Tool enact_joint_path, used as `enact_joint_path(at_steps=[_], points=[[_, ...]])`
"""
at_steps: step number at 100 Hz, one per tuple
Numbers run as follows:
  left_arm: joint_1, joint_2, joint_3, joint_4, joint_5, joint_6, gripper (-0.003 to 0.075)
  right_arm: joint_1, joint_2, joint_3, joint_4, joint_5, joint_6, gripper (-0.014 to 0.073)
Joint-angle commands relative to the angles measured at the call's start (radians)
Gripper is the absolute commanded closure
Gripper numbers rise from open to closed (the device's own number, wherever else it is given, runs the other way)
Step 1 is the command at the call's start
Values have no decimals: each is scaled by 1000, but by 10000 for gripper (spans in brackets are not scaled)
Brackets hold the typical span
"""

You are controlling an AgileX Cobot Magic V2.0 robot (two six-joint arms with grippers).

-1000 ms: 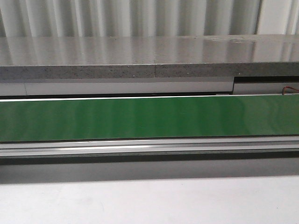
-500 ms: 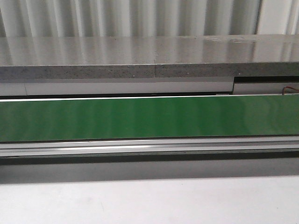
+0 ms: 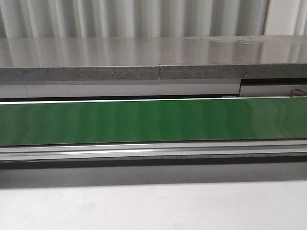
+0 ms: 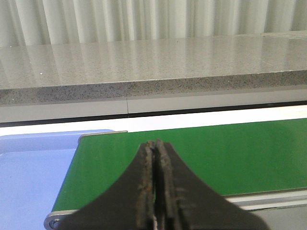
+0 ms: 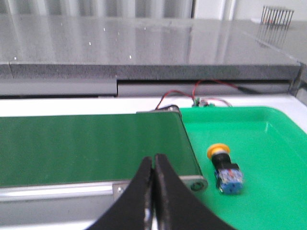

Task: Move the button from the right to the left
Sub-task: 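Move the right gripper toward the yellow push button in the green bin, then lower the right gripper and close it on the button's blue base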

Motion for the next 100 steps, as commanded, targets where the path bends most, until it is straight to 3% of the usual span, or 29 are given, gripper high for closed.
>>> enact_joint_path(at_steps=[1, 35, 81, 88, 100], points=[[-7, -31, 39, -2, -78, -12, 741, -3, 71, -106, -10, 52, -2, 661], [-7, -31, 39, -2, -78, -12, 741, -1, 403, -455, -10, 507, -2, 661], [-7, -31, 39, -2, -78, -12, 741, -1, 793, -678, -8, 598, -2, 650], [-7, -31, 39, -2, -78, -12, 741, -1, 851, -705, -8, 614, -2, 594], [-7, -31, 39, -2, -78, -12, 741, -1, 943, -748, -8, 614, -2, 372]])
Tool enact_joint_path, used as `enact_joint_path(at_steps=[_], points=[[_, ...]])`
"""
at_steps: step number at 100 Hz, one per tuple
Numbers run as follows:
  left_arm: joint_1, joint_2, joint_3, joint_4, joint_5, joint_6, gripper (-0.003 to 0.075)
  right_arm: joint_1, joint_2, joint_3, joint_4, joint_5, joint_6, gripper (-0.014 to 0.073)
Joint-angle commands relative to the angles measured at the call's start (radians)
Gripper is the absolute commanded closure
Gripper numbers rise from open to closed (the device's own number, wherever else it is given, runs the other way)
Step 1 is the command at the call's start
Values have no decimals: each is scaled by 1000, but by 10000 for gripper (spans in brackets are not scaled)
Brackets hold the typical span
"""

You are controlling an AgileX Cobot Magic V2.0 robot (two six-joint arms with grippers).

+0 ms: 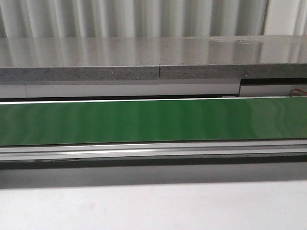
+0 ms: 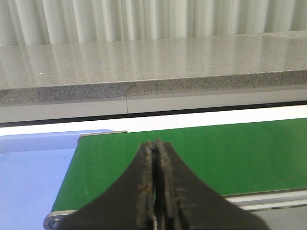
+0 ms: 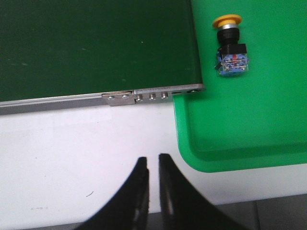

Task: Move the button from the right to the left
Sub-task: 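Lower the right gripper and close it on the button's blue base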

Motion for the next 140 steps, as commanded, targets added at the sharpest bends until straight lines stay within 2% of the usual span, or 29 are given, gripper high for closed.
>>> enact_joint_path(at_steps=[1, 8, 19, 41, 74, 91, 140], points=[[-7, -31, 39, -2, -78, -12, 741, -1, 57, -57, -8, -32, -2, 341], [-7, -31, 39, -2, -78, -12, 741, -1, 107, -79, -8, -30, -2, 185], [-7, -31, 39, -2, -78, -12, 741, -1, 171, -102, -3, -26, -2, 80], [-7, -31, 39, -2, -78, -12, 741, -40, 292, -169, -6, -23, -2, 85], [-7, -31, 39, -2, -78, -12, 741, -268, 485, -295, -9, -45, -2, 85], [-7, -31, 39, -2, -78, -12, 741, -344, 596, -358, -16, -49, -2, 85], [-7, -31, 39, -2, -78, -12, 741, -358, 826, -426, -6, -59, -102, 85]])
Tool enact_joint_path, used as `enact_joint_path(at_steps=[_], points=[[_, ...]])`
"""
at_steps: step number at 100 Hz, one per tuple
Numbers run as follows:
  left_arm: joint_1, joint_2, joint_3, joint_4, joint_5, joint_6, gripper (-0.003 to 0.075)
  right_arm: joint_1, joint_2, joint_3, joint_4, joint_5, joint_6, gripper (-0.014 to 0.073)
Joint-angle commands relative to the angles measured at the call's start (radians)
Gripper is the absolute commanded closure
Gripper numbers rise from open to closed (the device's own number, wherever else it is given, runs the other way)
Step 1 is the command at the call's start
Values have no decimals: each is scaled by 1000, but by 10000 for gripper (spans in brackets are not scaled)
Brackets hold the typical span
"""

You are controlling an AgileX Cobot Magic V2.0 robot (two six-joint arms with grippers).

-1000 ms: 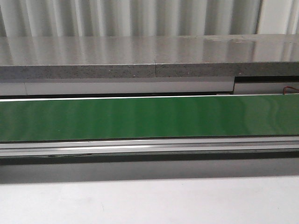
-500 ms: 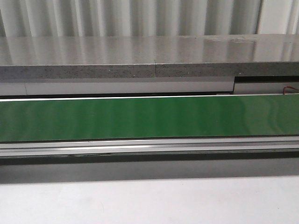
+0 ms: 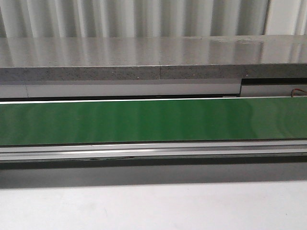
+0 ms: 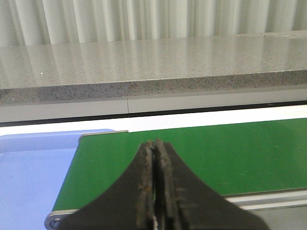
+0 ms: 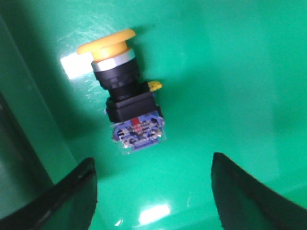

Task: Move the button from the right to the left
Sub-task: 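Lower the right gripper and close it on the button's blue base, then lift the button with the right gripper, set it on the belt, release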

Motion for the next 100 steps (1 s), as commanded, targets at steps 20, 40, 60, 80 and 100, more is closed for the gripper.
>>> enact_joint_path(at_steps=[20, 40, 60, 80, 100], points=[[-7, -31, 39, -2, -78, -12, 741, -6, 33, -31, 15, -77, -43, 85], [-7, -31, 39, -2, -78, -12, 741, -6, 82, -31, 33, -99, -56, 85], [-7, -31, 39, -2, -78, -12, 741, -6, 94, -31, 33, -120, -57, 215], [-7, -31, 39, -2, -78, -12, 741, -6, 100, -31, 33, -126, -57, 404], [-7, -31, 39, -2, -78, -12, 741, -6, 37, -32, 37, -96, -57, 404]])
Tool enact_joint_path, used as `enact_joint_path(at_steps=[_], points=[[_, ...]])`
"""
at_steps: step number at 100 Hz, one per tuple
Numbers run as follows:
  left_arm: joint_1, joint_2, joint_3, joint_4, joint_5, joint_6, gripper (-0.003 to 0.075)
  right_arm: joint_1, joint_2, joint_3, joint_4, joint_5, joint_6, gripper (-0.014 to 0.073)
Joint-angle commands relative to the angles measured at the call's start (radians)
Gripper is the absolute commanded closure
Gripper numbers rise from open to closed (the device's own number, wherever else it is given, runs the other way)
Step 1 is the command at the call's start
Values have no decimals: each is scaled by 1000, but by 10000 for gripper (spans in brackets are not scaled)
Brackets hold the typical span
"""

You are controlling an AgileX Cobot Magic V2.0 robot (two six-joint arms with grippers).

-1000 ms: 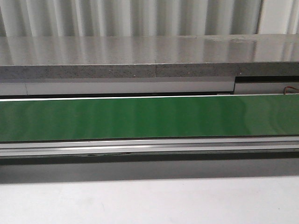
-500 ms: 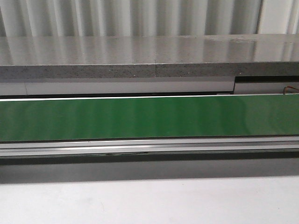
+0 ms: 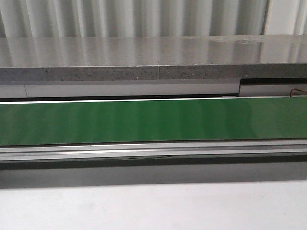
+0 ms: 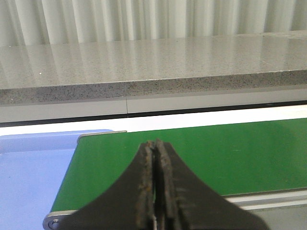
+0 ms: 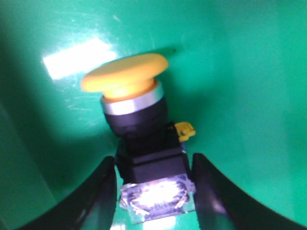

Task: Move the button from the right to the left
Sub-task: 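Lift the button with the right gripper, set it on the belt, release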

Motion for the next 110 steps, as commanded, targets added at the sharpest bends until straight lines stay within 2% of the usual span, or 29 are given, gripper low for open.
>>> enact_joint_path(at_steps=[1, 30, 51, 63, 82, 110], points=[[-7, -31, 39, -2, -78, -12, 741, -6, -98, -26, 0, 14, -12, 404], [-7, -31, 39, -2, -78, -12, 741, 13, -291, -26, 47, 131, 18, 410], [-7, -31, 39, -2, -78, -12, 741, 113, -384, -25, 83, 169, 32, 410], [-7, -31, 39, -2, -78, -12, 741, 202, -381, -20, 84, 185, 63, 410], [-7, -31, 39, -2, -78, -12, 741, 304, -338, -20, 84, 133, 133, 410], [-7, -31, 39, -2, -78, -12, 741, 324, -221, -20, 84, 126, 217, 407]])
